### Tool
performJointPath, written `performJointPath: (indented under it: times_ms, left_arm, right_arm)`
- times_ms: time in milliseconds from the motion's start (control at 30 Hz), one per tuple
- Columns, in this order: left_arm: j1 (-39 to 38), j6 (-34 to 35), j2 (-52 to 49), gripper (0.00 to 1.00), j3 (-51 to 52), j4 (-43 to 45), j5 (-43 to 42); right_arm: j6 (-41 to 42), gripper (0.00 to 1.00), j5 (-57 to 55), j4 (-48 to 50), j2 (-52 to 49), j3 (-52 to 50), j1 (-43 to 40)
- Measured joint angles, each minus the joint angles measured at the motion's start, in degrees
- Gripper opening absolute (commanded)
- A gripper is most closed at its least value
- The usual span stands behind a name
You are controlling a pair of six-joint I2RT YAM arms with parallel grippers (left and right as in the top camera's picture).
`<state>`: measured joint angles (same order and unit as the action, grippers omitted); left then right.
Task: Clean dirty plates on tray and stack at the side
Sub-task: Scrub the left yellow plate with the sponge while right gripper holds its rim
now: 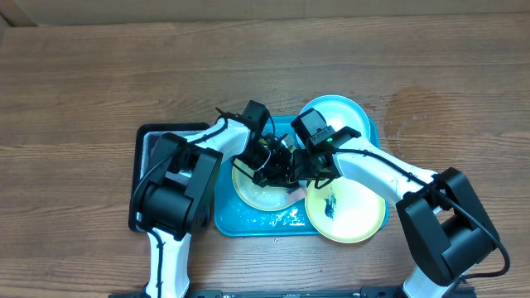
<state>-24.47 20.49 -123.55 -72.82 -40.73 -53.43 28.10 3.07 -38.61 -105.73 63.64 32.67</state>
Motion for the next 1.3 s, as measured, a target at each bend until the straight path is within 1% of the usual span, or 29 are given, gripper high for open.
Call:
performJointPath:
  times_ms: [167, 333, 467, 733, 933, 1033, 1200, 1300]
  left_arm:
    - [1.38, 1.16, -0.22, 0.04, -0.24, -0.11, 0.0]
    - [3.85, 3.17, 0.35, 0.04, -1.6, -2.58, 3.87]
    - [6.49, 3.61, 2.47, 0.04, -2.62, -3.89, 10.97]
    - [7.56, 3.96, 7.34, 0.04, -3.43, -5.66, 29.03]
    - [4.92, 3.78, 9.81, 0.04, -3.54, -10.71, 42.29]
    - [2.56, 2.97, 10.27, 0.04, -3.54, -11.5, 46.25]
    - [-1.07, -0.81, 10.29, 0.04, -3.56, -12.7, 47.47]
    - [-3.02, -1.42, 10.29, 0.04, -3.98, -14.53, 47.23]
  right_arm:
    - [0.02, 0.04, -0.39, 0.39, 0.0, 0.0, -0.02]
    - [0.37, 0.04, -0.17, 1.22, 0.0, 0.0, 0.0]
    - [0.66, 0.04, 0.44, 1.66, 0.0, 0.04, 0.11]
    - [1.31, 0.04, 0.59, 1.44, -0.02, 0.17, 0.28]
    - [1.29, 0.04, 1.18, 1.03, -0.02, 0.17, 0.35]
    - [1.25, 0.04, 1.25, 0.85, -0.02, 0.17, 0.35]
    - [1.18, 0.04, 1.14, 0.33, -0.02, 0.17, 0.33]
    - [1.03, 0.04, 1.03, 0.2, -0.02, 0.17, 0.33]
